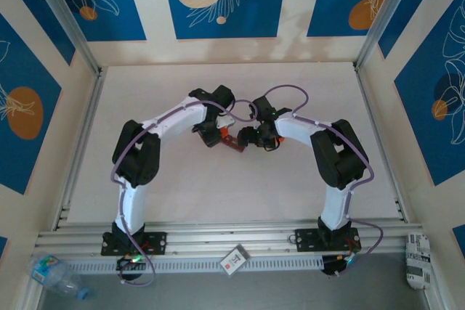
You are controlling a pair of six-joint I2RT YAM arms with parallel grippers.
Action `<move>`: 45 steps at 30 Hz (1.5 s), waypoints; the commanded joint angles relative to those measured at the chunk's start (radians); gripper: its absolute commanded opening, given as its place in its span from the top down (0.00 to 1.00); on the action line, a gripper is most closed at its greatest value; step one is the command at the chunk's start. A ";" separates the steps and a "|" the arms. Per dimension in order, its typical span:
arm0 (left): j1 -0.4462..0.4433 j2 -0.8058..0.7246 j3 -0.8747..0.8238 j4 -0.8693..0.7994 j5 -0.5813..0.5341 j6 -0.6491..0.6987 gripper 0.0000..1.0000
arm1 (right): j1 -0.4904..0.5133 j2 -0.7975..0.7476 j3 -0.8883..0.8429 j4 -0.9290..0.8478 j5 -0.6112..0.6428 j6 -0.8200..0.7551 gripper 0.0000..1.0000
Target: Sort the pills into containers
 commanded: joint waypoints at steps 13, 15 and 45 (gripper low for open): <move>0.046 -0.164 -0.175 0.148 0.124 -0.059 1.00 | -0.006 0.046 0.003 -0.052 0.001 0.018 0.20; 0.054 -0.185 -0.204 0.177 0.147 -0.068 1.00 | -0.008 0.046 0.005 -0.054 0.000 0.019 0.20; 0.117 -0.377 -0.554 0.559 0.333 -0.152 1.00 | -0.040 0.016 0.018 -0.056 -0.061 0.046 0.19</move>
